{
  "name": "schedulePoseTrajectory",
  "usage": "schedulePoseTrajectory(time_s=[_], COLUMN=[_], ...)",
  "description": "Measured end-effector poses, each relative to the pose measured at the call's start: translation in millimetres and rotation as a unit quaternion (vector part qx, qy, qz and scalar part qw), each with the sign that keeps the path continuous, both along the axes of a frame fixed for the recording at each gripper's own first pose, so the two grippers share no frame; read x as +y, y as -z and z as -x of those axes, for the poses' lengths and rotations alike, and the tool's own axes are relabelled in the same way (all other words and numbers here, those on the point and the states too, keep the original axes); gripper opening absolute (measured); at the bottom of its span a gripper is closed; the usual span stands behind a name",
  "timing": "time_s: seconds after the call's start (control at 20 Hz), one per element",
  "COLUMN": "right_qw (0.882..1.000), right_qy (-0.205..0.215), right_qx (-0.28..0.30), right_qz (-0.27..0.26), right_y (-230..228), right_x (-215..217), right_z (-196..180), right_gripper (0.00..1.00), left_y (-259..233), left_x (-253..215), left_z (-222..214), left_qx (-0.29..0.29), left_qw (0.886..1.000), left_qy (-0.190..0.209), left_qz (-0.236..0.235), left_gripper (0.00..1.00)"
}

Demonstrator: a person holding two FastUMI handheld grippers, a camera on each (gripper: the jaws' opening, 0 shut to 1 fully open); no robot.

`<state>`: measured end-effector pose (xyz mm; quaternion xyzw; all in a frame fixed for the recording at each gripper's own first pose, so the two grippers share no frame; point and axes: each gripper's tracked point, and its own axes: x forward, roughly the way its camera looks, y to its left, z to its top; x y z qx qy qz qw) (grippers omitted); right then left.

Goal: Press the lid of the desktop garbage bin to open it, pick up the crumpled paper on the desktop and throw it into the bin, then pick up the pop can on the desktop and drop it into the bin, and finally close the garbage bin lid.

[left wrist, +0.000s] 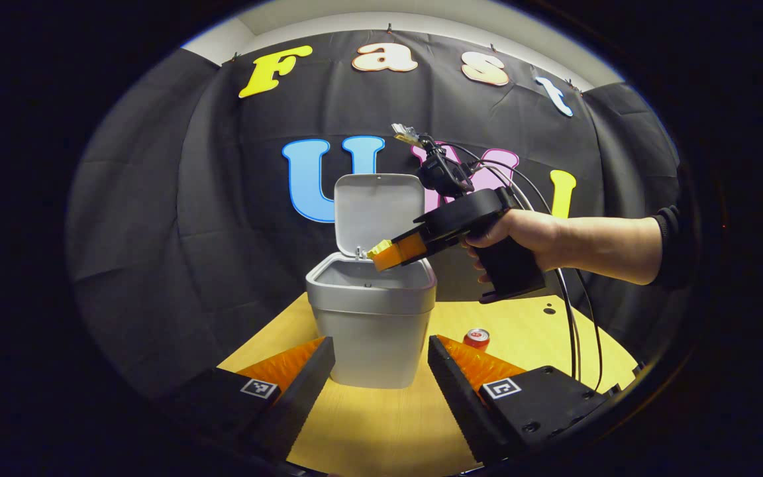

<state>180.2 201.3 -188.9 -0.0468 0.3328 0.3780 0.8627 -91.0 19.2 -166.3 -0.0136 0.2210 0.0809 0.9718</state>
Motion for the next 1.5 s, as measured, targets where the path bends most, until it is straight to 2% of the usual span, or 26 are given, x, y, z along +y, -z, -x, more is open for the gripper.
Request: schedulePoseTrajectory(time_s=[0.05, 0.1, 0.2, 0.4, 0.5, 0.65, 0.85, 1.0, 1.25, 1.5], right_qw=[1.0, 1.0, 1.0, 0.999, 0.998, 0.992, 0.979, 0.964, 0.938, 0.92], right_qy=[0.002, 0.004, 0.008, 0.011, 0.024, 0.073, 0.118, 0.167, 0.243, 0.305], right_qx=[0.0, -0.001, -0.007, -0.045, -0.06, -0.104, -0.168, -0.206, -0.245, -0.239], right_qz=[0.002, 0.005, 0.005, 0.009, 0.005, -0.014, -0.004, -0.002, 0.018, 0.054], right_y=[1.8, 4.3, 5.4, -4.3, -13.4, -39.8, -69.1, -85.4, -90.2, -60.9], right_x=[-0.8, -2.2, -4.3, -9.2, -16.2, -37.8, -86.0, -129.7, -208.7, -278.3], right_z=[-1.4, -2.4, -3.2, -7.3, -10.6, -22.3, -24.2, -20.5, 6.7, 54.1], right_gripper=[0.33, 0.46, 0.57, 0.98, 0.99, 0.99, 0.98, 0.98, 0.98, 0.98], left_y=[-0.2, 0.5, 3.1, 8.7, 10.6, 21.2, 41.0, 56.6, 82.0, 110.5], left_x=[1.5, 2.1, 1.6, -2.5, -7.9, -17.7, -34.4, -49.5, -75.3, -101.0], left_z=[1.3, 2.2, 4.0, 0.8, -2.7, -8.2, -18.8, -32.5, -57.2, -85.3], left_qx=[0.001, 0.002, 0.005, 0.01, 0.008, 0.014, 0.025, 0.03, 0.04, 0.052], left_qw=[1.0, 1.0, 1.0, 1.0, 1.0, 0.999, 0.997, 0.994, 0.989, 0.985], left_qy=[-0.001, -0.002, -0.002, 0.006, 0.015, 0.034, 0.067, 0.096, 0.14, 0.163], left_qz=[-0.003, -0.003, 0.002, 0.006, 0.01, 0.017, 0.026, 0.031, 0.032, 0.019], left_gripper=[0.97, 0.97, 0.97, 0.97, 0.97, 0.96, 0.96, 0.96, 0.96, 0.97])
